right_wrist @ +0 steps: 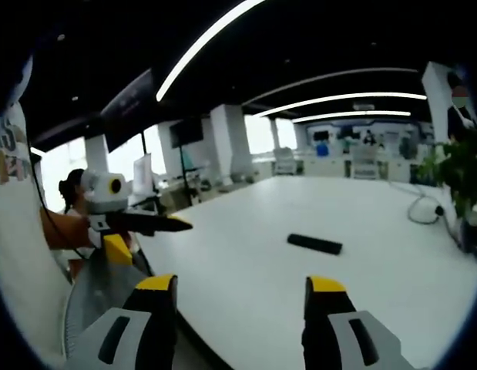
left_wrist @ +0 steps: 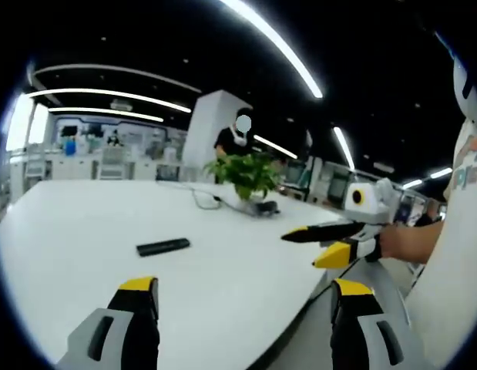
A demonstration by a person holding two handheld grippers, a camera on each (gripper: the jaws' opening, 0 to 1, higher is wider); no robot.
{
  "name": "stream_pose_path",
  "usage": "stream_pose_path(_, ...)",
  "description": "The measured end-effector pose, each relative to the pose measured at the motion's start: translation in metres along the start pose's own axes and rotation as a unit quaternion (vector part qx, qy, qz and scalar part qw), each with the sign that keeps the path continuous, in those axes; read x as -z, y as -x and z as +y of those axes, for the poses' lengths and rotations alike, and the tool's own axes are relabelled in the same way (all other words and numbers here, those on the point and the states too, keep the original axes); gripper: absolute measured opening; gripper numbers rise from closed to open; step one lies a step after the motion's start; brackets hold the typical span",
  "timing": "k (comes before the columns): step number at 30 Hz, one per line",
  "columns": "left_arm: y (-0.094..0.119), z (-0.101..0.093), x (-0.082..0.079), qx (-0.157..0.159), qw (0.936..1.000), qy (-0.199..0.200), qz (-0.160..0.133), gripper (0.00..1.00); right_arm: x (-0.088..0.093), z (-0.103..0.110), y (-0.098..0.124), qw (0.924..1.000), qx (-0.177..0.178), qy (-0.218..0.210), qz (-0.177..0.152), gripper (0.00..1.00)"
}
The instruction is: Press the specified remote control buttons in sequence, fully releasing each button before pressing the next.
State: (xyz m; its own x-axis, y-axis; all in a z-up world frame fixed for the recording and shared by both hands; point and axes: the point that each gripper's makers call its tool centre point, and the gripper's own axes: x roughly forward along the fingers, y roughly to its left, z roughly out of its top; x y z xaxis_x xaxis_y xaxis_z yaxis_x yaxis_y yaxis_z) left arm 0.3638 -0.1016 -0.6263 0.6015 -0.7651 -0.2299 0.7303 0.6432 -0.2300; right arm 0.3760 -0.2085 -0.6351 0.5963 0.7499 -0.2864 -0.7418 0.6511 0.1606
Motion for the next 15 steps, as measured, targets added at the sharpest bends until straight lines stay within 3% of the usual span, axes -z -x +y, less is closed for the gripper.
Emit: stream_pose_path(15,0.0018,0.0026,-0.0005,0.001,1.0000,0.000,-0.004,0.95,-0.0010,-0.0016,0.0004,1.0000,0.006,0.002,-0.003,0.64)
